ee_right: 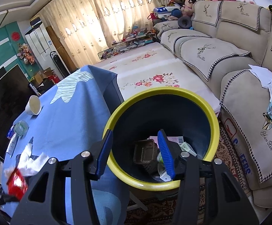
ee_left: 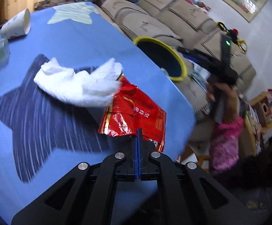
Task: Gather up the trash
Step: 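Lift the red bag with the left tool and move it toward the bin, then lower the red bag over the bin and open the left tool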
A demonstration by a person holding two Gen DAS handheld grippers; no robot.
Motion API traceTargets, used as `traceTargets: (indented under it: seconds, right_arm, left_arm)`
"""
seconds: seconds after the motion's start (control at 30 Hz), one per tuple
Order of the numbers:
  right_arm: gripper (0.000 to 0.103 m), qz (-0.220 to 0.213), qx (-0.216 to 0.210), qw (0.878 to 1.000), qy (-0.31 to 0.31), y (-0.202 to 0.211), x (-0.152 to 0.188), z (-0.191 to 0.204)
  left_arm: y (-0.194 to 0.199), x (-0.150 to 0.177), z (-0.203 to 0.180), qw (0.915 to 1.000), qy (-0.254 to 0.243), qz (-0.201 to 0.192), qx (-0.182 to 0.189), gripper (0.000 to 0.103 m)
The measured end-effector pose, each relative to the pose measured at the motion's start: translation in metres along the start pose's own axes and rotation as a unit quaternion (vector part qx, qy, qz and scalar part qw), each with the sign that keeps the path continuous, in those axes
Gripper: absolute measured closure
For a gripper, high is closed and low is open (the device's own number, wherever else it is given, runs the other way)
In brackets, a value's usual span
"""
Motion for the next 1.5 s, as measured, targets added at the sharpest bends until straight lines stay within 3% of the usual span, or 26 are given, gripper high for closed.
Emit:
traceTargets:
  seconds: [0.07, 0.27, 0.4, 0.5, 0.63, 0.8, 1.07, 1.3, 1.5]
  right_arm:
    - [0.056, 0.003, -0.015, 1.0, 0.001, 0.0, 0.0, 0.006]
    - [0.056, 0.055, -0.087, 0.993, 0.059, -0.009, 0.019, 0.06]
    - [0.055, 0.12, -0.168, 0.968, 0.14, -0.019, 0.055, 0.128]
    - [0.055, 0.156, -0.188, 0.948, 0.204, -0.028, 0.083, 0.166]
    - [0.055, 0.169, -0.18, 0.936, 0.25, -0.035, 0.099, 0.185]
    - [0.055, 0.182, -0.142, 0.929, 0.289, -0.042, 0.11, 0.185]
    - [0.055, 0.211, -0.127, 0.907, 0.341, -0.048, 0.137, 0.192]
    - [0.048, 0.219, -0.128, 0.906, 0.338, -0.05, 0.133, 0.185]
    - [0.047, 0.218, -0.131, 0.905, 0.342, -0.052, 0.134, 0.185]
  left_arm:
    - [0.003, 0.013, -0.004, 0.9997, -0.015, 0.005, -0.017, 0.102]
    - [0.015, 0.029, -0.006, 0.9997, -0.018, -0.006, -0.015, 0.102]
    - [0.01, 0.031, 0.002, 0.9995, -0.013, -0.003, -0.029, 0.102]
    - [0.01, 0.035, 0.006, 0.9994, -0.009, -0.003, -0.033, 0.102]
    - [0.014, 0.036, 0.007, 0.9993, -0.008, -0.01, -0.034, 0.102]
    - [0.019, 0.039, 0.011, 0.9993, -0.006, -0.022, -0.032, 0.102]
    - [0.018, 0.042, 0.017, 0.9992, 0.004, -0.023, -0.034, 0.102]
    - [0.035, 0.047, 0.024, 0.9984, 0.011, -0.043, -0.034, 0.102]
    - [0.072, 0.056, 0.047, 0.9944, 0.063, -0.078, -0.034, 0.102]
Point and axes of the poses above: each gripper's, at about its wrist camera, not at the fingertips, and y roughly against the way its jaws point, z to its left, x to its underside, the point moved 10 cm from there along -y, roughly the way its jaws point, and after that the axes turned 13 degrees about -x, right-handed, at the moved point
